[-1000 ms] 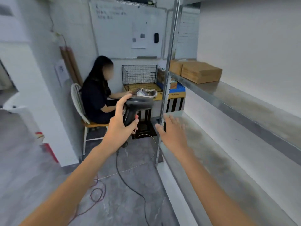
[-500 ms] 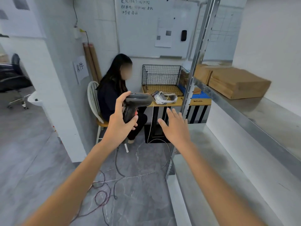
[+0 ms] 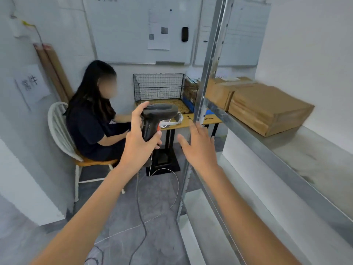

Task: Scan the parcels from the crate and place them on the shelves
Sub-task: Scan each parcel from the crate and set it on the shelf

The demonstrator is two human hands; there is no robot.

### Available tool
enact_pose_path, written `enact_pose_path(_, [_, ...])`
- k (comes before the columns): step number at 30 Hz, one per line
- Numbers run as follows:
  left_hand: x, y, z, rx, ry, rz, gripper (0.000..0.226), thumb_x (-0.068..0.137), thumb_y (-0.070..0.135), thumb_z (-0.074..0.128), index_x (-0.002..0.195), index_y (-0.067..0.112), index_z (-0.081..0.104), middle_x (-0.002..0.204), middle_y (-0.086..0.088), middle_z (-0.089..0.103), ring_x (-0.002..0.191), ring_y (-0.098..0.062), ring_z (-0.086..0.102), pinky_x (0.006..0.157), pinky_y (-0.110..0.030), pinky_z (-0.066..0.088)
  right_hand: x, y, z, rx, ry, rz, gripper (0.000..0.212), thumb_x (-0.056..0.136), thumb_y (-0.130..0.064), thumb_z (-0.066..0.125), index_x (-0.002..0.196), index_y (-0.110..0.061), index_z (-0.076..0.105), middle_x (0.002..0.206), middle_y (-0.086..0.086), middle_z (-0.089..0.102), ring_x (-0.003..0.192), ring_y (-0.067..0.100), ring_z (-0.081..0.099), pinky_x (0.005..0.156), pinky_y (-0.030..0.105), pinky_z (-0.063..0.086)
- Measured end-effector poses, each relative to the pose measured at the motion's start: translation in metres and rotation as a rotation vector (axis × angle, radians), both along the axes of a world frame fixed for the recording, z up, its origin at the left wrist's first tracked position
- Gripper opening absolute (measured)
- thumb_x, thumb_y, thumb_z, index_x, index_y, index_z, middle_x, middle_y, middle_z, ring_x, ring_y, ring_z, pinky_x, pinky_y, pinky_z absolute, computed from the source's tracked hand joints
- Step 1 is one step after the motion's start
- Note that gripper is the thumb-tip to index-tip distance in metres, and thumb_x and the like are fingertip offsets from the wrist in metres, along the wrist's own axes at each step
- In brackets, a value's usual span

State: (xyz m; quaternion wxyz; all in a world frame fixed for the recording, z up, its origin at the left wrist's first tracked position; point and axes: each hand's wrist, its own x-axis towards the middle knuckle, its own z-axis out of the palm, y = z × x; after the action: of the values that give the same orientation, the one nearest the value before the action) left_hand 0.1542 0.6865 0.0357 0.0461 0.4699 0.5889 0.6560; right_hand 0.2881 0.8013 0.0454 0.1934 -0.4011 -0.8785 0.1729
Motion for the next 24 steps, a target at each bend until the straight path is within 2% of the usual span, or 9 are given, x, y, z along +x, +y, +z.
enact_pose_path(5, [-0.040, 0.084, 0.005, 0.040, -0.025, -0.196, 0.080, 0.096, -0.005, 0.065, 0.147, 0.047, 0.030, 0.116, -0.003, 0.065, 0.070, -0.019, 0.072, 0.065, -0.027, 0.061, -0.014, 0.041, 0.030, 0.048, 0.084, -0.123, 0.065, 0.104, -0.050, 0.039, 0.160, -0.024, 0.017, 0.168, 0.002, 0.013, 0.155, 0.026, 0.008, 0.124, 0.051, 0.009])
enact_pose_path(9, [-0.068, 0.147, 0.018, 0.038, -0.024, -0.383, 0.082, 0.095, -0.005, 0.065, 0.147, 0.048, 0.029, 0.117, 0.000, 0.066, 0.078, -0.019, 0.072, 0.070, -0.036, 0.063, -0.022, 0.062, 0.065, 0.144, 0.221, -0.274, 0.064, 0.104, -0.047, 0.043, 0.159, -0.025, 0.019, 0.167, -0.001, 0.019, 0.154, 0.020, 0.013, 0.125, 0.048, 0.010])
enact_pose_path(11, [-0.074, 0.171, 0.026, 0.059, -0.013, -0.485, 0.082, 0.096, -0.005, 0.065, 0.147, 0.046, 0.029, 0.113, 0.016, 0.066, 0.078, -0.019, 0.072, 0.071, -0.038, 0.064, -0.022, 0.070, 0.081, 0.212, 0.291, -0.369, 0.065, 0.104, -0.047, 0.044, 0.159, -0.026, 0.019, 0.166, 0.000, 0.021, 0.151, 0.023, 0.024, 0.122, 0.050, 0.022])
enact_pose_path(13, [-0.073, 0.191, 0.032, 0.097, 0.001, -0.572, 0.082, 0.095, -0.008, 0.065, 0.148, 0.042, 0.029, 0.112, 0.032, 0.062, 0.076, -0.015, 0.073, 0.066, -0.033, 0.064, -0.018, 0.083, 0.096, 0.297, 0.349, -0.482, 0.065, 0.103, -0.047, 0.044, 0.159, -0.026, 0.019, 0.165, 0.001, 0.024, 0.148, 0.026, 0.032, 0.119, 0.051, 0.029])
enact_pose_path(14, [-0.071, 0.198, 0.033, 0.111, -0.006, -0.611, 0.082, 0.095, -0.010, 0.064, 0.149, 0.040, 0.029, 0.111, 0.032, 0.062, 0.077, -0.014, 0.072, 0.065, -0.032, 0.064, -0.015, 0.093, 0.103, 0.350, 0.331, -0.551, 0.065, 0.103, -0.046, 0.045, 0.159, -0.024, 0.020, 0.165, 0.003, 0.024, 0.149, 0.027, 0.029, 0.120, 0.052, 0.027])
enact_pose_path(16, [-0.063, 0.209, 0.037, 0.122, -0.061, -0.695, 0.082, 0.094, -0.010, 0.064, 0.148, 0.041, 0.030, 0.110, 0.015, 0.066, 0.074, -0.019, 0.071, 0.065, -0.034, 0.063, -0.006, 0.119, 0.116, 0.381, 0.167, -0.727, 0.067, 0.104, -0.048, 0.041, 0.160, -0.020, 0.016, 0.167, 0.006, 0.019, 0.153, 0.030, 0.017, 0.123, 0.056, 0.013])
enact_pose_path(19, [-0.050, 0.216, 0.039, 0.125, -0.103, -0.800, 0.083, 0.094, -0.010, 0.064, 0.143, 0.049, 0.033, 0.115, -0.011, 0.063, 0.074, -0.022, 0.071, 0.066, -0.031, 0.061, 0.004, 0.153, 0.125, 0.145, -0.075, -0.977, 0.084, 0.098, -0.069, 0.030, 0.161, -0.020, 0.005, 0.168, 0.012, 0.004, 0.153, 0.042, 0.001, 0.119, 0.064, -0.002])
enact_pose_path(21, [-0.043, 0.215, 0.036, 0.130, -0.127, -0.850, 0.084, 0.095, -0.010, 0.064, 0.138, 0.056, 0.034, 0.111, -0.011, 0.064, 0.074, -0.023, 0.070, 0.066, -0.029, 0.060, 0.009, 0.166, 0.124, -0.030, -0.135, -1.023, 0.097, 0.089, -0.082, 0.030, 0.161, -0.020, 0.012, 0.167, 0.018, 0.005, 0.151, 0.049, 0.001, 0.117, 0.070, -0.001])
enact_pose_path(24, [-0.038, 0.213, 0.027, 0.106, -0.160, -0.877, 0.082, 0.095, -0.008, 0.064, 0.138, 0.054, 0.035, 0.112, -0.008, 0.065, 0.072, -0.024, 0.071, 0.065, -0.028, 0.059, 0.012, 0.165, 0.122, -0.153, -0.170, -0.988, 0.096, 0.084, -0.086, 0.031, 0.156, -0.024, 0.030, 0.164, 0.024, 0.018, 0.150, 0.049, 0.010, 0.117, 0.071, 0.003])
